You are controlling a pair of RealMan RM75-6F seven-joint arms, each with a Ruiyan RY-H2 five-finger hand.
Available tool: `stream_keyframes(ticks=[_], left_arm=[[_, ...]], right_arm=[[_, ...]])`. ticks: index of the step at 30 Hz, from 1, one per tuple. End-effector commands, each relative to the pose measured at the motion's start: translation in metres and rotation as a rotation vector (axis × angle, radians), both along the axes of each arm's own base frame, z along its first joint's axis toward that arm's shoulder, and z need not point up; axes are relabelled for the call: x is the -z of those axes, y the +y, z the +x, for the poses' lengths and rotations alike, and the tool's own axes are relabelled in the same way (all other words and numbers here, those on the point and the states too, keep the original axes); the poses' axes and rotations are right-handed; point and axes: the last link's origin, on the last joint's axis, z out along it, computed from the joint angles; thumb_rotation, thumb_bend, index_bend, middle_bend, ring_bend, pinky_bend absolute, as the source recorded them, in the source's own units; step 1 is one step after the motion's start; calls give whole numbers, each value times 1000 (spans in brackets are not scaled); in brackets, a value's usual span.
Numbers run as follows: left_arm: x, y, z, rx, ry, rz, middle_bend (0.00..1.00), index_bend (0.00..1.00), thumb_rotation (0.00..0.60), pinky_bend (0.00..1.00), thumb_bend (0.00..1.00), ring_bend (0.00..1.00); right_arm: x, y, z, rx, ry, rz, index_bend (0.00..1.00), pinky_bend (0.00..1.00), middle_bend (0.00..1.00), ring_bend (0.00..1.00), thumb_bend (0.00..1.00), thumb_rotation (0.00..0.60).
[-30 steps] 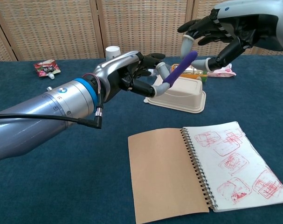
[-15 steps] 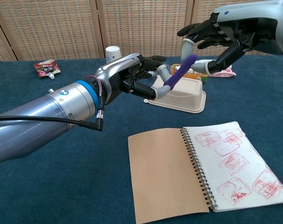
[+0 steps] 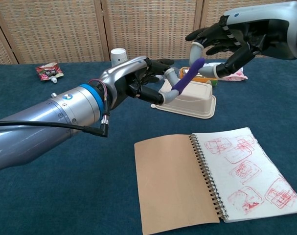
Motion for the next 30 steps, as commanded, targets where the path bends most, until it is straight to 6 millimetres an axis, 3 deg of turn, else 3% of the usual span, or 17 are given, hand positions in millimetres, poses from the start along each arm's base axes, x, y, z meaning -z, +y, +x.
stream_keyframes(ticks=[1,11,17,22,30], left_arm=[[0,0,0,-1,-1,0,0,702,600,0,515,0],[0,1,-1,-5,-1,-1,0,702,600,0,515,0],[0,1,-1,-5,-2,-2,0,703,600,0,515,0],[0,1,-2,-10,-2,-5,0,703,600,0,515,0],[-3,5,-7,-21,0,5,0,703,600,0,515,0]], right_arm=[[0,0,0,-1,1,2,596,0,6,0,553,600],[0,1,2,-8,6,-2,603,0,7,0,592,600],[0,1,2,-7,7,2,617,0,7,0,678,600],[-1,1,2,-6,3,2,697,0,11,0,748,600],[-4,-1,0,-1,-5,-13,783,0,16,0,752,600]])
